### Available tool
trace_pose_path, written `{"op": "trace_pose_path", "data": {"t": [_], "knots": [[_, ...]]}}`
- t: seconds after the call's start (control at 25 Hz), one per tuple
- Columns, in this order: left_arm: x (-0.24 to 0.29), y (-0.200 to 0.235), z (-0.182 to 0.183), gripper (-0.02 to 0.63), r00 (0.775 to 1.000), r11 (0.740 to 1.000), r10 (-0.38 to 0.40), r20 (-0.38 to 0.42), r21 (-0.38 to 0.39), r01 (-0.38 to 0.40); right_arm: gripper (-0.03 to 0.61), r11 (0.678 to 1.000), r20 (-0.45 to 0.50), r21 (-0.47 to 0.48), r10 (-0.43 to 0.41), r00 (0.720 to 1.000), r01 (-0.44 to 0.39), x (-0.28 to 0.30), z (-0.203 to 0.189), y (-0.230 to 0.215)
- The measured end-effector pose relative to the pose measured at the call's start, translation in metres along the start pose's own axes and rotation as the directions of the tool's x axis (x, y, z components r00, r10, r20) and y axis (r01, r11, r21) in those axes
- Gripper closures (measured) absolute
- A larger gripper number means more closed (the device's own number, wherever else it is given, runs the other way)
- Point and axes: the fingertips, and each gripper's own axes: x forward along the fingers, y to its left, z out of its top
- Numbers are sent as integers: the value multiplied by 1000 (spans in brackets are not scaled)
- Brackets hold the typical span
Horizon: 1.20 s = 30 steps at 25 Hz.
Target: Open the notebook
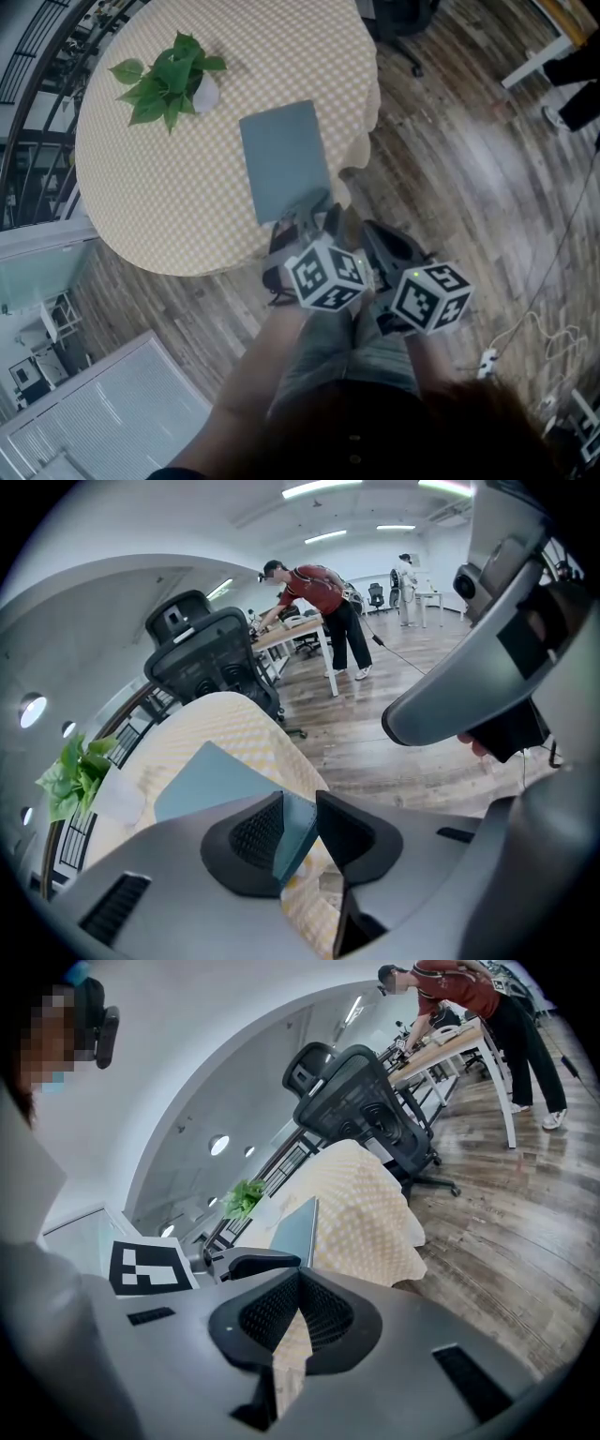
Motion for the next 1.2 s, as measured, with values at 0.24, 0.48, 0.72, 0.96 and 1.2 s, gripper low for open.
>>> {"op": "trace_pose_path", "data": {"t": [0.24, 0.48, 0.72, 0.96, 1.2], "knots": [[-6, -1, 2, 537, 999, 999, -33, 17, -27, 34, 568, 1000, 5, -2, 9, 1000, -9, -4, 1, 3], [-11, 1, 4, 568, 999, 997, -45, 19, -63, 46, 568, 1000, 15, -8, 17, 1000, -17, -8, 6, 5], [-24, 8, 10, 580, 999, 995, -29, 40, -92, 32, 568, 999, 14, -28, 39, 999, -38, -11, 9, 12], [-40, 18, 14, 586, 998, 994, 20, 61, -113, -13, 568, 996, 10, -51, 68, 998, -67, -12, 16, 22], [-56, 29, 14, 586, 995, 988, 72, 72, -143, -61, 568, 992, 8, -80, 99, 995, -98, -11, 21, 35]]}}
